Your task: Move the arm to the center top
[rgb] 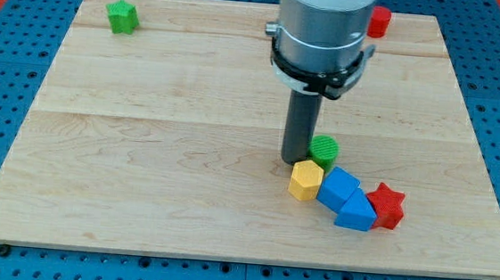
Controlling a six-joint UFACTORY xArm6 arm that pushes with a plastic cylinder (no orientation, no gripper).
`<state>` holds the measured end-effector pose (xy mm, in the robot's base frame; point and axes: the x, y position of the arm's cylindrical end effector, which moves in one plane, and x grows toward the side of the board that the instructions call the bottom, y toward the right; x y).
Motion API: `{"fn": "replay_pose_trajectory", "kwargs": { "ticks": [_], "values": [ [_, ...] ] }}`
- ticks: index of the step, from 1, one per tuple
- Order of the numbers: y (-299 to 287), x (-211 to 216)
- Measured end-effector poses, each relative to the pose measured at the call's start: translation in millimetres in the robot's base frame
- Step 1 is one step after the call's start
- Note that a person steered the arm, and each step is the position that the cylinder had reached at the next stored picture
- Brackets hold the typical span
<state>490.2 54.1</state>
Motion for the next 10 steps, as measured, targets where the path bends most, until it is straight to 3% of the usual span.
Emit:
{"fn": "replay_pose_trajectory", "kwargs": {
  "ticks": [2, 3, 5, 8, 10],
  "values": [
    [-71.5, -12.9],
    [-73.4, -39.8],
    [-91.6, -53.7],
    [-113.3, -231.4],
    [-110.1, -281.1]
  ]
}}
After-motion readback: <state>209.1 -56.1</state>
